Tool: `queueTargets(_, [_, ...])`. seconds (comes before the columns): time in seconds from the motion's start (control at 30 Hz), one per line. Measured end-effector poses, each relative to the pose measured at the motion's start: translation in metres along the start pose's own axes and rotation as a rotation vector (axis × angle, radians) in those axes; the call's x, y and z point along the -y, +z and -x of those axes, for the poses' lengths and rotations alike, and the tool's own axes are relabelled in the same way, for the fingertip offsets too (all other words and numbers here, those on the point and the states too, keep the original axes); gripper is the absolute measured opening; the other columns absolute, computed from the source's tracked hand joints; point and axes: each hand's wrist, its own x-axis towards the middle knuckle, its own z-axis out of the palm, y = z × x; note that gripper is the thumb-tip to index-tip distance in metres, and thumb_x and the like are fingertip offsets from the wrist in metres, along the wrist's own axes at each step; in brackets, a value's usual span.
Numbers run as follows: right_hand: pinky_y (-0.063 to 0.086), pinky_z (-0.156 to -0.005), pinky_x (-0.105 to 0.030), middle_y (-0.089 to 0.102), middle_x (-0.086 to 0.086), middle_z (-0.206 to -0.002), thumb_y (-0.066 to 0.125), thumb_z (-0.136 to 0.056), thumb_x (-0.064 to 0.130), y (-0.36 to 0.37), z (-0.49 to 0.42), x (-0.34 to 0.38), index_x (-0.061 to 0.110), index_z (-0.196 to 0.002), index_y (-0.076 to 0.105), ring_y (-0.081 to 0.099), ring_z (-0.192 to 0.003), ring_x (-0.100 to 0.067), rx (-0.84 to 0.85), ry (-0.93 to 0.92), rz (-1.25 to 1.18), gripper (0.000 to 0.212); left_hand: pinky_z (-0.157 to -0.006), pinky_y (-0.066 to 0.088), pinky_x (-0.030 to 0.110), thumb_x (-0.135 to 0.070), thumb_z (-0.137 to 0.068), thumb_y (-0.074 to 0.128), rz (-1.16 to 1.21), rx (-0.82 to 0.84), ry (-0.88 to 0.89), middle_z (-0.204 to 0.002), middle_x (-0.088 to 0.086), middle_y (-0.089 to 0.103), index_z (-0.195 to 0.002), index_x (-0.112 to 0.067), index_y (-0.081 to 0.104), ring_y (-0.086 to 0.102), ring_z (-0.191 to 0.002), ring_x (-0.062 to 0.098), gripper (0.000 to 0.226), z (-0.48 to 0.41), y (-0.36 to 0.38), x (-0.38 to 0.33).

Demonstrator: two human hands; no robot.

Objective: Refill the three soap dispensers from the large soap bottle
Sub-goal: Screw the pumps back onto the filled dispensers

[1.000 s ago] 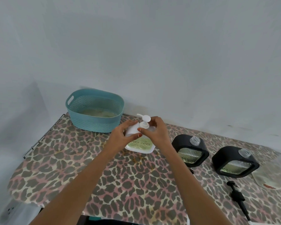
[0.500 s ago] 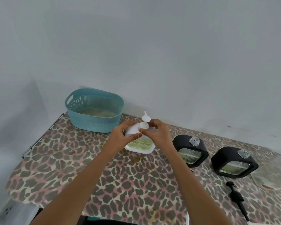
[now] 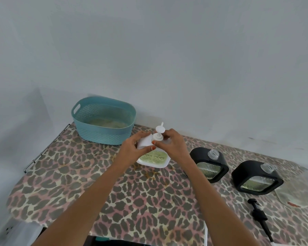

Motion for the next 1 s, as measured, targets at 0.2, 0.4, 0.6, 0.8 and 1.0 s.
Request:
queueTargets(0.2, [0.040, -0.089, -0.044, 0.054, 0.006, -0.081, 0.076, -0.071, 0.030, 0.010, 0.003, 0.002, 0.015, -0.095, 0.067, 0.051, -0.082, -0.014, -0.132, 0.058, 0.005, 0.030, -0.089, 0.050, 0.028, -0.025, -0.070, 0.076, -0.025, -0.026, 0.000, -0.118, 0.001, 0.062, -0.116, -0.020, 0.060, 0.059, -0.105, 0.015, 0.049, 0.001, 0.001, 0.000])
queueTargets(0.4, [0.040, -0.093, -0.049, 0.052, 0.004, -0.089, 0.073, -0.074, 0.029, 0.013, 0.006, 0.008, 0.015, -0.101, 0.064, 0.052, -0.089, -0.017, -0.137, 0.120, -0.044, 0.032, -0.083, 0.048, 0.021, -0.023, -0.073, 0.074, -0.048, -0.007, -0.010, -0.117, 0.000, 0.061, -0.118, -0.020, 0.058, 0.059, -0.104, 0.015, 0.049, 0.003, 0.001, -0.006])
queueTargets(0.6, [0.035, -0.099, -0.044, 0.053, -0.004, -0.117, 0.065, -0.082, 0.029, 0.008, 0.023, 0.013, 0.015, -0.120, 0.054, 0.048, -0.110, -0.022, -0.113, 0.099, 0.021, 0.042, -0.091, 0.042, 0.024, -0.023, -0.077, 0.070, -0.147, 0.003, 0.002, -0.128, 0.000, 0.054, -0.122, -0.018, 0.053, 0.051, -0.112, 0.015, 0.048, 0.007, 0.003, -0.016])
queueTargets(0.8, [0.040, -0.093, -0.028, 0.060, -0.002, -0.109, 0.064, -0.084, 0.020, -0.024, 0.056, 0.000, 0.012, -0.109, 0.061, 0.053, -0.099, -0.011, -0.173, 0.100, -0.029, 0.027, -0.106, 0.035, 0.041, -0.020, -0.080, 0.067, -0.214, -0.089, -0.005, -0.137, 0.006, 0.046, -0.124, -0.014, 0.052, 0.044, -0.122, 0.024, 0.047, 0.026, 0.014, -0.029])
queueTargets(1.0, [0.042, -0.072, -0.011, 0.062, 0.006, -0.095, 0.059, -0.088, 0.019, -0.065, 0.093, -0.032, 0.014, -0.103, 0.064, 0.057, -0.088, -0.005, -0.252, 0.205, -0.099, 0.016, -0.099, 0.036, 0.036, -0.013, -0.080, 0.067, -0.279, -0.183, 0.033, -0.129, 0.013, 0.050, -0.122, -0.008, 0.053, 0.047, -0.116, 0.028, 0.045, 0.048, 0.029, -0.049])
